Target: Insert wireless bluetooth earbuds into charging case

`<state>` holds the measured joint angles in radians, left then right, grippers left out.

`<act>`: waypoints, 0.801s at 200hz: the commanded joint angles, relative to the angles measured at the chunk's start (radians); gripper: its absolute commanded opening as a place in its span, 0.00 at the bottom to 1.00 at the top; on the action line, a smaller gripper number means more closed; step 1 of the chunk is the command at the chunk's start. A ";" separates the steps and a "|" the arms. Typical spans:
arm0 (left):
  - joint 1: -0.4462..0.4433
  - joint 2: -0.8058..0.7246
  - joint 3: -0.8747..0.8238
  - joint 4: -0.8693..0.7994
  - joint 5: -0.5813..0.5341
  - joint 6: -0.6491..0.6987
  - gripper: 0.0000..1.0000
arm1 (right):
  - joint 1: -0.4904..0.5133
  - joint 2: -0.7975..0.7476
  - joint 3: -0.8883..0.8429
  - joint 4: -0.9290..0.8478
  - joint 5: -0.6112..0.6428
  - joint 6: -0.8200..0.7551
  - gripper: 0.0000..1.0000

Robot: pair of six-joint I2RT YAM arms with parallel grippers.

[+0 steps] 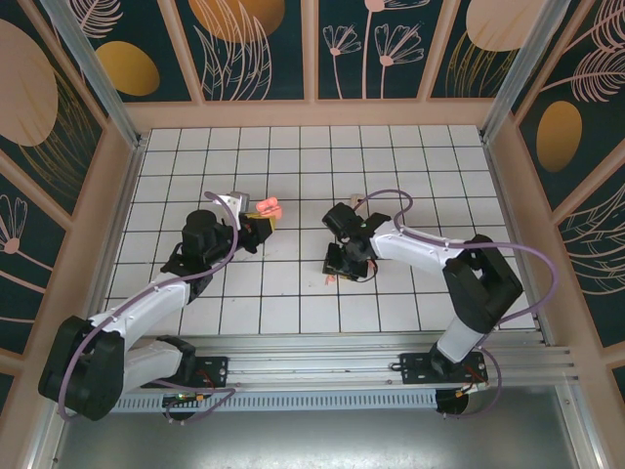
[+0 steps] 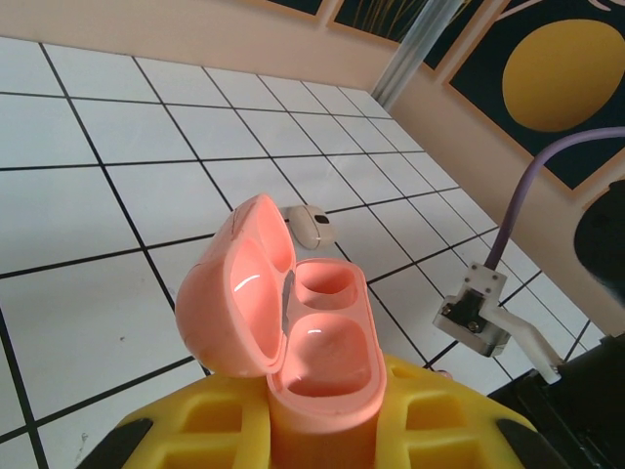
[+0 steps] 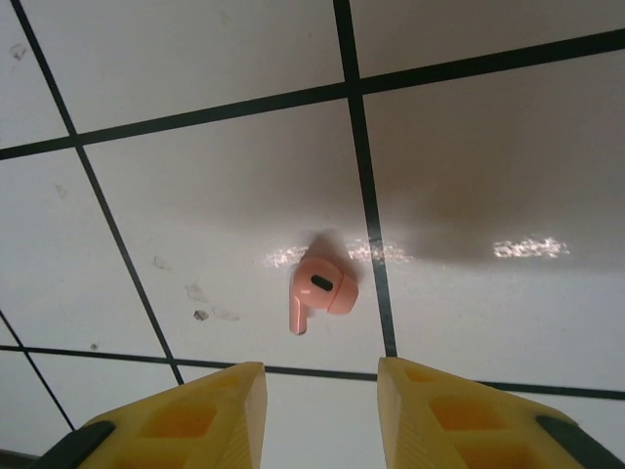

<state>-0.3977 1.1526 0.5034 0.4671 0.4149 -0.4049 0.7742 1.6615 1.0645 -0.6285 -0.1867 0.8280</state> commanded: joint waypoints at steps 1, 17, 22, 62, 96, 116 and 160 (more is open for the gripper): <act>0.008 0.006 0.024 0.025 0.028 0.015 0.11 | 0.007 0.023 -0.006 0.028 -0.009 0.029 0.36; 0.006 0.008 0.027 0.025 0.030 0.015 0.11 | 0.005 0.040 -0.002 0.027 -0.010 0.025 0.35; 0.008 0.008 0.026 0.025 0.032 0.015 0.11 | 0.005 0.044 -0.003 0.028 -0.010 0.022 0.35; 0.007 0.007 0.021 0.025 0.031 0.015 0.11 | 0.004 0.065 -0.005 0.037 -0.013 0.013 0.35; 0.008 0.002 0.015 0.022 0.031 0.015 0.11 | 0.001 0.083 -0.006 0.053 -0.028 0.005 0.34; 0.007 0.003 0.017 0.021 0.030 0.015 0.11 | 0.002 0.096 0.000 0.064 -0.035 -0.001 0.34; 0.006 -0.002 0.018 0.013 0.027 0.018 0.11 | 0.003 0.121 0.028 0.079 -0.040 -0.021 0.33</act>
<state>-0.3977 1.1595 0.5034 0.4671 0.4339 -0.4049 0.7742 1.7599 1.0649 -0.5629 -0.2195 0.8219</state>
